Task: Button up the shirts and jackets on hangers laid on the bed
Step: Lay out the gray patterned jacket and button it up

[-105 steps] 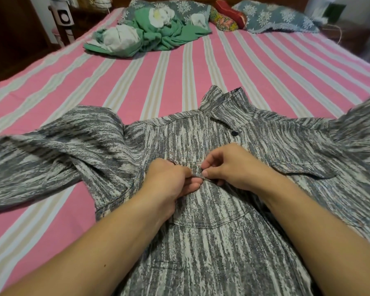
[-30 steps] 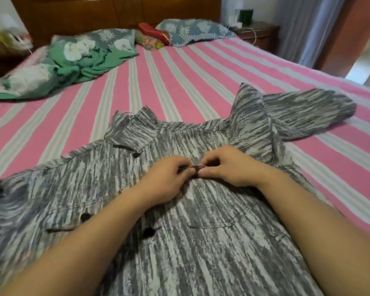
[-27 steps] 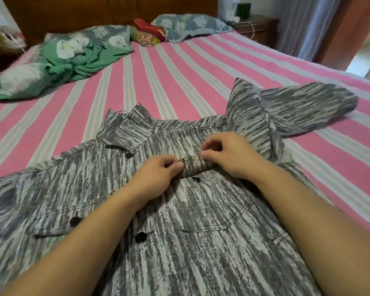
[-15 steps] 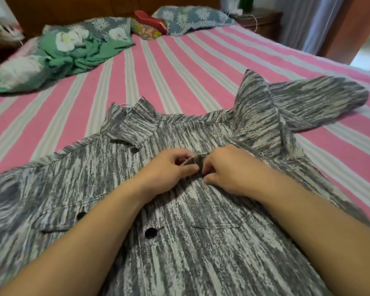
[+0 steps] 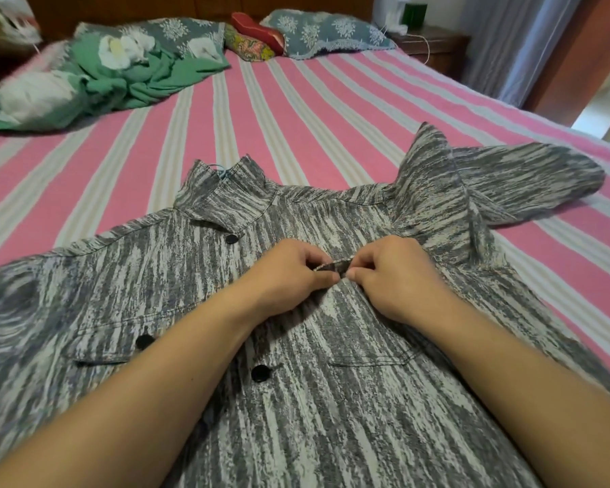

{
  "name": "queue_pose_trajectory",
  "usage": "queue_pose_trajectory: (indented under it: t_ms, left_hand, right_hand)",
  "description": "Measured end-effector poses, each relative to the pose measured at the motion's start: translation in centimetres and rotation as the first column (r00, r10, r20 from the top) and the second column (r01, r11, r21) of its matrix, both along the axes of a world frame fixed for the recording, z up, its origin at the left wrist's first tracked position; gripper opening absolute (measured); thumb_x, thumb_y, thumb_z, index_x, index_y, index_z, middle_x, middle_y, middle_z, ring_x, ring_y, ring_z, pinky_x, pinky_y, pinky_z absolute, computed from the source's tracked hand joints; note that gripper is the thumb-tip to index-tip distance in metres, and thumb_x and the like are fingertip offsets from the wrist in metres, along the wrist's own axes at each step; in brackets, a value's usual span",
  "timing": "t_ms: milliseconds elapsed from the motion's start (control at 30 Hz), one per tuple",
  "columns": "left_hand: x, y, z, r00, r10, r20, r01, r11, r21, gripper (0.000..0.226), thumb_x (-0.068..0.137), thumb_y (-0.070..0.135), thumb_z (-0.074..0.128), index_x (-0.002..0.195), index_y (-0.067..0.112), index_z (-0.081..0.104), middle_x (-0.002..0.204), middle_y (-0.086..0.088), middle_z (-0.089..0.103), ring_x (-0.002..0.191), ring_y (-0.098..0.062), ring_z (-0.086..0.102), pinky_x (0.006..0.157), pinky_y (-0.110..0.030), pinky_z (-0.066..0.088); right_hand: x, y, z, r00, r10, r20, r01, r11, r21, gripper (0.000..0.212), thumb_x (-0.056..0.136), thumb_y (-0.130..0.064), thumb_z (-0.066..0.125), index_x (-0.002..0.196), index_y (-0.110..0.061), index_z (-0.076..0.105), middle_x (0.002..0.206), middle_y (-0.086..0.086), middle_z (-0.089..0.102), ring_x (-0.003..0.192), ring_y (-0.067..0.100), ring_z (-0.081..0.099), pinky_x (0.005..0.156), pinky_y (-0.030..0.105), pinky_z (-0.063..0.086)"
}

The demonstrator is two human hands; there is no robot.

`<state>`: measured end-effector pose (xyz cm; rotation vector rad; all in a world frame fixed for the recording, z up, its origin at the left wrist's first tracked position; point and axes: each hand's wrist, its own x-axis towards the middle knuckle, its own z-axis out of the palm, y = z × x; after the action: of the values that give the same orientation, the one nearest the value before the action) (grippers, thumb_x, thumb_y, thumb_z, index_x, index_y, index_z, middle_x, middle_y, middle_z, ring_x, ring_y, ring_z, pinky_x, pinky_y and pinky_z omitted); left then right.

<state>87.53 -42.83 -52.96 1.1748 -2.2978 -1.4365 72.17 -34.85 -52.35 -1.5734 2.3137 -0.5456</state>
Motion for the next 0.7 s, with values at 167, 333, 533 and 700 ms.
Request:
queue_pose_trajectory:
  t_ms: [167, 333, 533, 700]
  left_hand:
    - [1.2, 0.2, 0.7, 0.996, -0.020, -0.081, 0.041, 0.965, 0.260, 0.031, 0.100, 0.034, 0.061, 0.077, 0.015, 0.070, 0.064, 0.002, 0.057, 0.054, -0.014, 0.051, 0.054, -0.026, 0.046]
    - [1.0, -1.1, 0.0, 0.997, 0.029, -0.071, -0.014, 0.978, 0.207, 0.018, 0.099, 0.017, 0.062, 0.090, 0.014, 0.077, 0.065, -0.001, 0.063, 0.049, -0.010, 0.050, 0.045, -0.023, 0.042]
    - [-0.4, -0.8, -0.9, 0.998, -0.020, -0.067, 0.010, 0.990, -0.141, 0.013, 0.095, 0.014, 0.069, 0.089, 0.017, 0.079, 0.066, 0.009, 0.070, 0.052, 0.001, 0.056, 0.050, -0.013, 0.043]
    - [-0.7, 0.0, -1.7, 0.995, -0.034, -0.090, 0.004, 0.949, -0.315, 0.013, 0.095, 0.011, 0.068, 0.090, 0.016, 0.079, 0.069, 0.013, 0.067, 0.057, 0.008, 0.056, 0.055, -0.007, 0.041]
  right_hand:
    - [0.0, 0.0, -0.1, 1.000, -0.004, 0.013, 0.005, 0.999, -0.045, 0.011, 0.094, -0.030, 0.070, 0.086, -0.029, 0.077, 0.068, -0.009, 0.066, 0.052, 0.006, 0.052, 0.046, 0.018, 0.034]
    - [0.1, 0.1, 0.0, 0.999, 0.031, 0.034, -0.030, 0.999, -0.028, 0.009, 0.094, -0.031, 0.069, 0.093, -0.029, 0.077, 0.068, -0.009, 0.068, 0.052, 0.007, 0.054, 0.046, 0.019, 0.039]
    - [0.5, 0.2, 0.2, 1.000, 0.017, 0.006, -0.017, 0.999, -0.037, 0.010, 0.094, -0.032, 0.070, 0.095, -0.028, 0.079, 0.071, -0.010, 0.069, 0.063, 0.008, 0.065, 0.061, 0.024, 0.054]
    - [0.5, 0.6, 0.7, 0.949, -0.067, 0.309, 0.073, 0.997, -0.007, 0.010, 0.093, -0.013, 0.070, 0.084, -0.016, 0.073, 0.069, 0.001, 0.072, 0.059, 0.010, 0.070, 0.060, 0.025, 0.059]
